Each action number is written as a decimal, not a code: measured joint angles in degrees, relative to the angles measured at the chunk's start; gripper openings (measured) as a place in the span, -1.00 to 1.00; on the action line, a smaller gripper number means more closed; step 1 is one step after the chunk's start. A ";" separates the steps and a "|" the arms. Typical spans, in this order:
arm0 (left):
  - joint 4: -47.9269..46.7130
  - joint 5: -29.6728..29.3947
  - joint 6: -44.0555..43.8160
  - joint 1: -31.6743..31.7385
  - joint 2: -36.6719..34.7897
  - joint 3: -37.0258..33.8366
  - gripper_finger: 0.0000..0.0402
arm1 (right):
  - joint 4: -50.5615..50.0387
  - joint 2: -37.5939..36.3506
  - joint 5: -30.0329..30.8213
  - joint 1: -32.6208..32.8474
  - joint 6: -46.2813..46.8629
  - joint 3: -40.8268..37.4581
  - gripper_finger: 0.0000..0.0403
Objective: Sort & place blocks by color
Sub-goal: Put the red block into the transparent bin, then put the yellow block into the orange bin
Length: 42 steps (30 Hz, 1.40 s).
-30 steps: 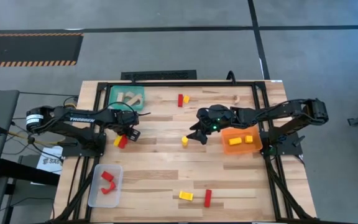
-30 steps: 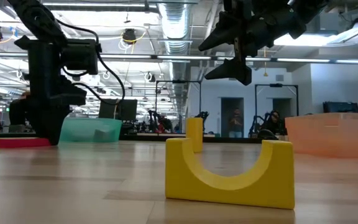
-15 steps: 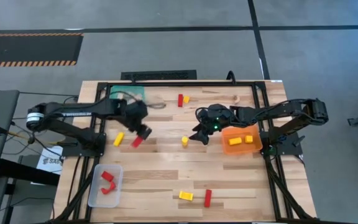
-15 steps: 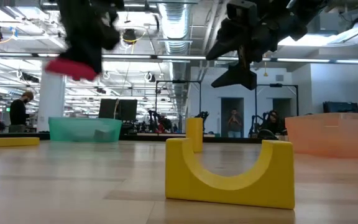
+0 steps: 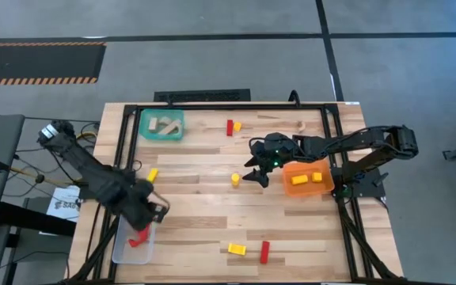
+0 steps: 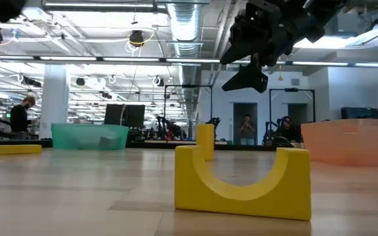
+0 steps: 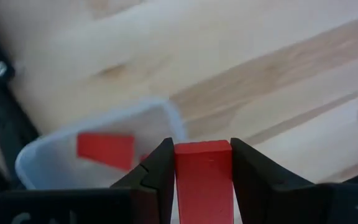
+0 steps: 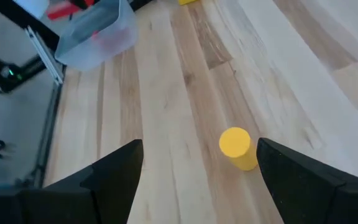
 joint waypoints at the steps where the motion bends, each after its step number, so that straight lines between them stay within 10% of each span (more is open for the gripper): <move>1: -0.33 -0.14 -1.82 -2.10 0.75 0.00 -0.51 | 0.15 0.00 0.01 0.33 1.68 0.00 0.66; 20: 1.86 3.65 -7.43 -14.55 20.04 -0.09 -0.48 | 15.15 0.00 19.74 21.04 26.21 0.00 0.66; 31: -0.11 7.62 -6.92 -14.36 19.57 0.33 0.12 | 13.91 0.00 26.33 26.16 27.80 0.00 0.66; 42: -5.11 -12.42 1.08 -3.69 8.84 7.02 0.51 | 0.10 -5.47 19.80 18.35 18.28 0.02 0.66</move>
